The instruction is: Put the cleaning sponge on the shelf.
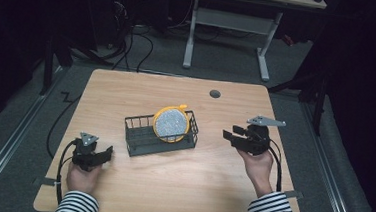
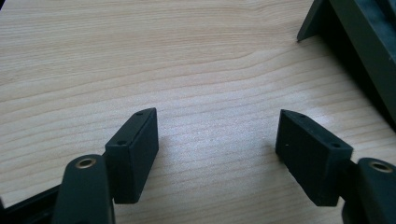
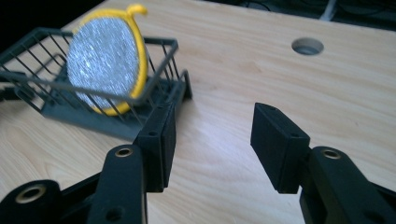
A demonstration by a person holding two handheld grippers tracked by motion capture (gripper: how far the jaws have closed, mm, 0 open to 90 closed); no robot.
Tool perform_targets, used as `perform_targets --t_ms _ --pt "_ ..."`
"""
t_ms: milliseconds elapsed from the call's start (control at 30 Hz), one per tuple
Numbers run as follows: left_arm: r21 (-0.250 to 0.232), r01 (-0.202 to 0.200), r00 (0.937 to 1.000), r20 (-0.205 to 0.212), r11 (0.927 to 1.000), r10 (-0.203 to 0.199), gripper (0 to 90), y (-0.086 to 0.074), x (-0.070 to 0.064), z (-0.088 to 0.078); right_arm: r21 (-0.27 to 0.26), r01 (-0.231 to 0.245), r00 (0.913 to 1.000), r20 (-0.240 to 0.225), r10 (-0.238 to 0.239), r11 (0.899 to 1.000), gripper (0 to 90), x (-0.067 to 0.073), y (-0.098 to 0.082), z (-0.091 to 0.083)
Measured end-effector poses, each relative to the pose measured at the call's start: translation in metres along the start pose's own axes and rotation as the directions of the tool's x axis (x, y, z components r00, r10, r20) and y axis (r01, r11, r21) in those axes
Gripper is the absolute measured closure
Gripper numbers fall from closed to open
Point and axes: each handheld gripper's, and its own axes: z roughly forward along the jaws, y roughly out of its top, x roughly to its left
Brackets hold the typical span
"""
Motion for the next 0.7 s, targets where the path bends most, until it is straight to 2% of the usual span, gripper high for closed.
perform_targets --t_ms 267,333,700 --pt "0.0 0.0 1.0 0.0 1.0 0.0 30.6 0.0 0.0 0.0 0.01 -0.047 0.9986 0.026 0.047 0.999 50.9 -0.009 -0.033 -0.005" --pt "0.0 -0.001 1.0 0.0 1.0 0.001 30.6 0.0 0.0 0.0 0.015 -0.045 0.9981 0.043 0.044 0.999 51.5 -0.01 -0.041 -0.005" --pt "0.0 0.0 1.0 0.0 1.0 0.0 30.6 0.0 0.0 0.0 0.028 -0.106 0.9918 0.074 0.104 0.994 51.1 -0.02 -0.077 0.001"
